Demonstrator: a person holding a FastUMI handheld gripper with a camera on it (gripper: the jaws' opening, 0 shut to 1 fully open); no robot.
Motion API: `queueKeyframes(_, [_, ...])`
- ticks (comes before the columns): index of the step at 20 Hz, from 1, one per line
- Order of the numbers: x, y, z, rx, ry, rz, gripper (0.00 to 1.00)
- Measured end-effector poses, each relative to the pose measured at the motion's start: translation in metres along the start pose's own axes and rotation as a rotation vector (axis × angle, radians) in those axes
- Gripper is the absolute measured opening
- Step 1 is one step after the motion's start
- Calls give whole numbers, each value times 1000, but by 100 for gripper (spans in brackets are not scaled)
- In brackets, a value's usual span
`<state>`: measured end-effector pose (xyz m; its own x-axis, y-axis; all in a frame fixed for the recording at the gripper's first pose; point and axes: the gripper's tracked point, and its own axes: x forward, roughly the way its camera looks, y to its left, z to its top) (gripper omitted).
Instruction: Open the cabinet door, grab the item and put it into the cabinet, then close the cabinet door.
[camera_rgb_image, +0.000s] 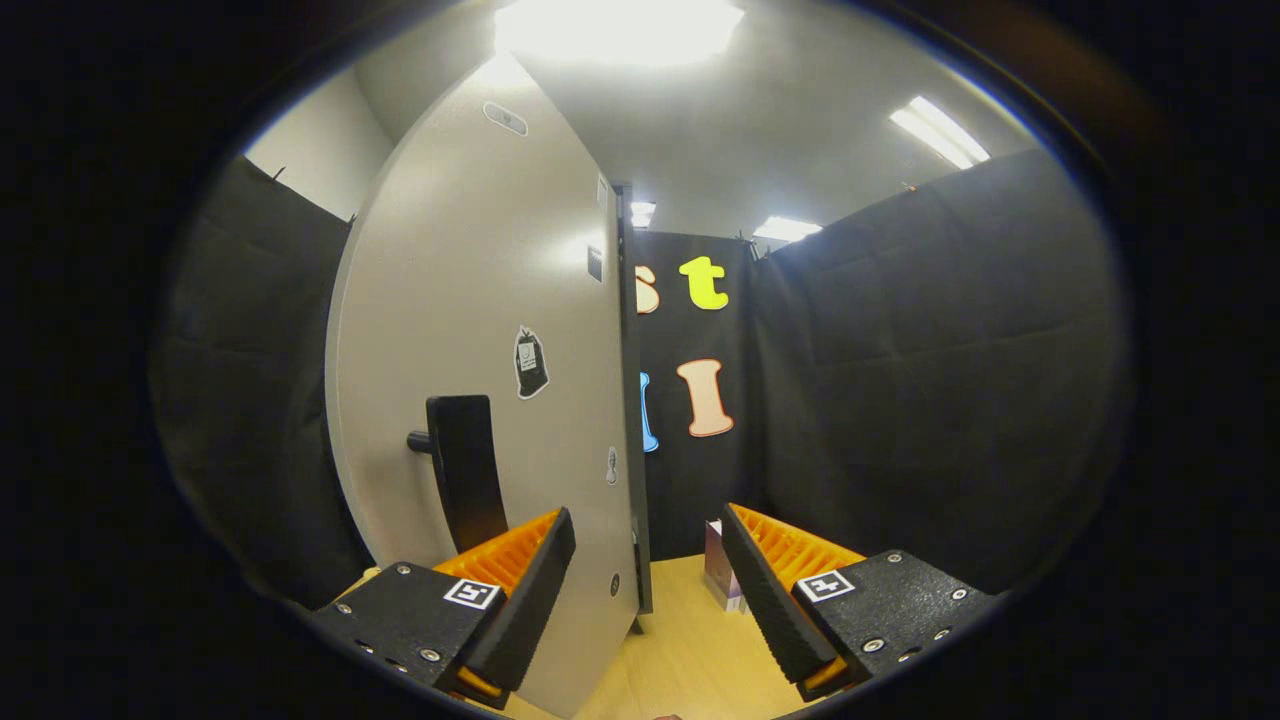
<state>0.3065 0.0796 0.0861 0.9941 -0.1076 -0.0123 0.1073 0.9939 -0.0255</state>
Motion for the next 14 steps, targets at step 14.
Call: queueKeyframes(14, [21, 76, -2, 43, 5, 145, 93])
